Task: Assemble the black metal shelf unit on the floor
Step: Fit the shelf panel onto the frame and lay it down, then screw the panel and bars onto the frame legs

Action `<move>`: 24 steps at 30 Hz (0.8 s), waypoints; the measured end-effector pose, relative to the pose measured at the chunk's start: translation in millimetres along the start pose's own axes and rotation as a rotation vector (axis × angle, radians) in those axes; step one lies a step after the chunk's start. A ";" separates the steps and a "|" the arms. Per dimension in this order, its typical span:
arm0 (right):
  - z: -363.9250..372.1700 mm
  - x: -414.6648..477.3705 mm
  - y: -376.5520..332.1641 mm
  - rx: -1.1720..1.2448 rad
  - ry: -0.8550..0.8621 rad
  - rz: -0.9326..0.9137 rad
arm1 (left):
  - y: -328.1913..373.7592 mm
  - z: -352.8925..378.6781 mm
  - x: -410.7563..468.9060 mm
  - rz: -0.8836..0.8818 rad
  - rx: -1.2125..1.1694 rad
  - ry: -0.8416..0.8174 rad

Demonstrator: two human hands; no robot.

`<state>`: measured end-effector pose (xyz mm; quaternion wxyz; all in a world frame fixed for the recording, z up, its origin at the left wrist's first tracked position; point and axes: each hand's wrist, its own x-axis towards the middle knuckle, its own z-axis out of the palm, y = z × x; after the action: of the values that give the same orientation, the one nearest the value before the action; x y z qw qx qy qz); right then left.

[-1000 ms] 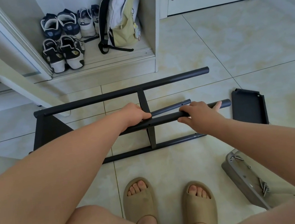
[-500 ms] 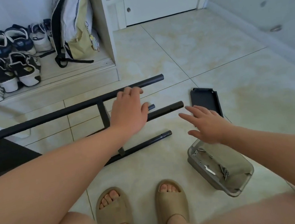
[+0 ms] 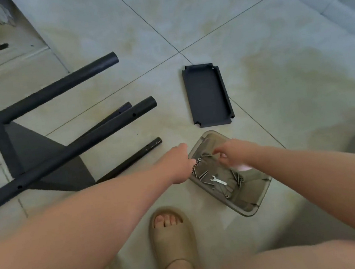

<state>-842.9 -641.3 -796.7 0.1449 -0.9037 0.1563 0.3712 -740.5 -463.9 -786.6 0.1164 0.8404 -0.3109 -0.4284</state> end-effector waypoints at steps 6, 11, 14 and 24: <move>44.0 38.0 8.7 0.002 -0.002 0.021 | -8.0 25.8 28.6 -0.087 -0.201 0.000; 56.5 50.0 20.7 0.055 0.098 0.003 | 1.3 34.0 22.1 -0.202 -0.580 -0.040; 57.6 61.1 23.8 0.053 0.158 -0.017 | 3.2 39.6 20.6 -0.203 -0.668 -0.107; 61.9 88.1 25.4 -0.321 0.157 -0.005 | 2.0 38.7 27.4 -0.200 -0.868 -0.188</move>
<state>-832.1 -656.5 -905.7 -0.0129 -0.9418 0.1037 0.3194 -760.0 -479.7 -826.9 0.3872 0.6973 -0.0293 -0.6025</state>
